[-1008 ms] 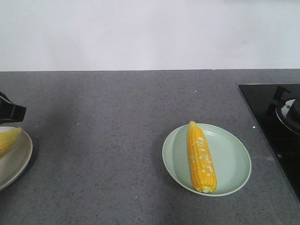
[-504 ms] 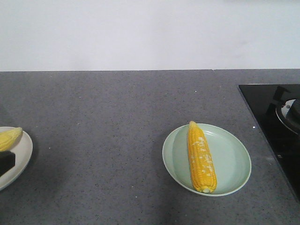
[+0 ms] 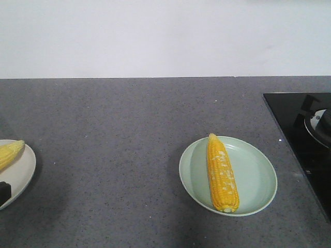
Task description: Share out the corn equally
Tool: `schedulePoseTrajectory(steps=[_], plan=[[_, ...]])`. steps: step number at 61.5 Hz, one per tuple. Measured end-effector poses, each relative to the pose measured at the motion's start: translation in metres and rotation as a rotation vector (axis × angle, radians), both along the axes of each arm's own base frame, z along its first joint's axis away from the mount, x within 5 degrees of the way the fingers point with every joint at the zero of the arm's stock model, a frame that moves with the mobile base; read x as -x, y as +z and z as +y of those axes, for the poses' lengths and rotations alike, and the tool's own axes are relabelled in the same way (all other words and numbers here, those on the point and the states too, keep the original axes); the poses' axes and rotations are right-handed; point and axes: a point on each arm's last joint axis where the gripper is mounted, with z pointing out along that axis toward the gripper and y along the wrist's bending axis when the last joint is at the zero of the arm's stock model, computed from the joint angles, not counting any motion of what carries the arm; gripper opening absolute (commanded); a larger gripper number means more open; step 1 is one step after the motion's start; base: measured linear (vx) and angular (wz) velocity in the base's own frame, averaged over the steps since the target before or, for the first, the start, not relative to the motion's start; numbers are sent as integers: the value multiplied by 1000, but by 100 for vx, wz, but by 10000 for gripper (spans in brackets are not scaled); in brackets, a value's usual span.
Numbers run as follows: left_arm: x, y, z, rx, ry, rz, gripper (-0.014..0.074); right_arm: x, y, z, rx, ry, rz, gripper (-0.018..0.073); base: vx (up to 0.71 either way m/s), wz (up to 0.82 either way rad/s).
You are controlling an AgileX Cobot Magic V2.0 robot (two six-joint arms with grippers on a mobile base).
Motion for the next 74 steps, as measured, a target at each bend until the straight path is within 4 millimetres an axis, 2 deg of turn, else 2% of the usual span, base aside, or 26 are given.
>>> schedulePoseTrajectory(steps=[60, 69, 74], plan=[[1, -3, 1, -38, -11, 17, -7, 0, 0, 0, 0, 0, 0, -4, 0, 0], [4, -7, 9, -89, 71, 44, -7, 0, 0, 0, -2, -1, 1, -4, 0, 0], [8, -7, 15, -29, 180, 62, -7, 0, 0, 0, -2, -1, 1, -4, 0, 0]])
